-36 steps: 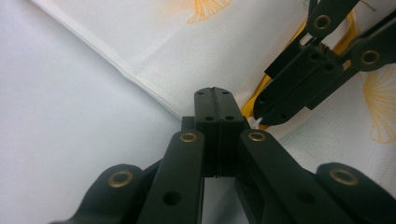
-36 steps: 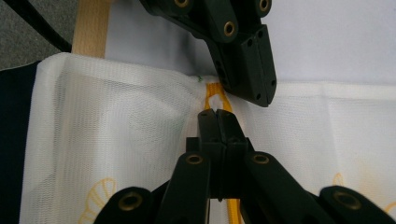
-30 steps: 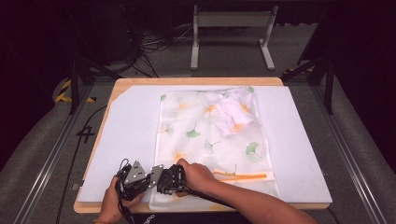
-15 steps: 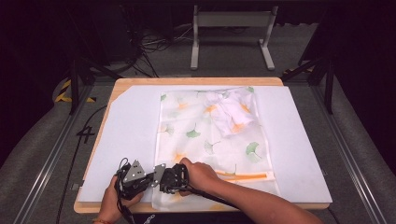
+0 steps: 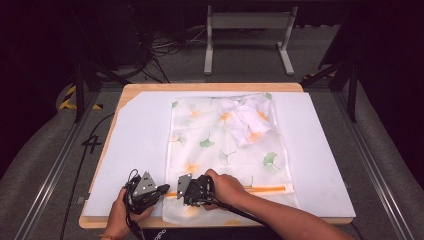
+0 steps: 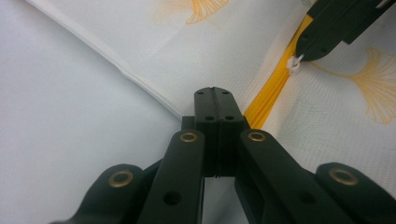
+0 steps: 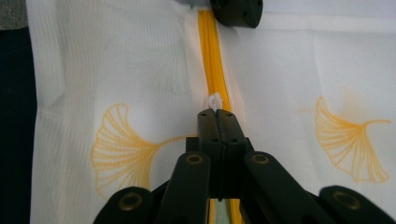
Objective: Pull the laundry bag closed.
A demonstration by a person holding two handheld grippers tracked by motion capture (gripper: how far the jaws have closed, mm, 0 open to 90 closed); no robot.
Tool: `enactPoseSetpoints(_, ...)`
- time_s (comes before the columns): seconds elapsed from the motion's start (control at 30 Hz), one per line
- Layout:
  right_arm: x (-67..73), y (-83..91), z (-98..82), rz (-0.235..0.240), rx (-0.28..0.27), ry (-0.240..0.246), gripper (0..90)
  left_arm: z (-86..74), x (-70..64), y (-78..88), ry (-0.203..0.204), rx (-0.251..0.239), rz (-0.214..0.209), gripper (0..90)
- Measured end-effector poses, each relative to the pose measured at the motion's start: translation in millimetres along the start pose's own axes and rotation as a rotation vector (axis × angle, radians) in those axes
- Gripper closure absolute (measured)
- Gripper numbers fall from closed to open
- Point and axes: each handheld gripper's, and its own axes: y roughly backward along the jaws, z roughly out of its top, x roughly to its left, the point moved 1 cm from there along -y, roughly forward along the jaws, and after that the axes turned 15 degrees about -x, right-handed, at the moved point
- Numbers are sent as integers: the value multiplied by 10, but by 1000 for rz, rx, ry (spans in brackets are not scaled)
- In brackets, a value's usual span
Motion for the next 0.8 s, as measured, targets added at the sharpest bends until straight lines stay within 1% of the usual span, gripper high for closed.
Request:
enactPoseSetpoints(0.1, 5, 35, -40, -1, -1, -4, 900, 3, 5, -1, -1, 2, -3, 900)
enactPoseSetpoints(0.13, 14, 53, -62, -2, 5, -18, 900, 4, 6, -2, -3, 2, -3, 900)
enactPoseSetpoints(0.2, 12, 80, -100, -4, 6, -24, 900, 7, 1, -2, -13, 4, -2, 900)
enactPoseSetpoints(0.27, 6, 127, -145, -5, 7, -36, 900, 9, -4, -3, -11, 7, -2, 900)
enactPoseSetpoints(0.4, 7, 173, -189, -12, 8, -43, 900, 8, -3, -3, -12, 6, -2, 900)
enactPoseSetpoints(0.5, -5, 221, -259, -13, 12, -49, 900, 7, -5, -3, -15, 5, -2, 900)
enactPoseSetpoints(0.73, -29, 408, -424, -36, 33, -65, 900, 5, 1, -2, -12, 3, -2, 900)
enactPoseSetpoints(0.77, -30, 442, -458, -38, 38, -74, 900, 5, 1, -1, -11, 3, -3, 900)
enactPoseSetpoints(0.8, -39, 460, -479, -37, 39, -71, 900, 5, 0, -1, -11, 3, -1, 900)
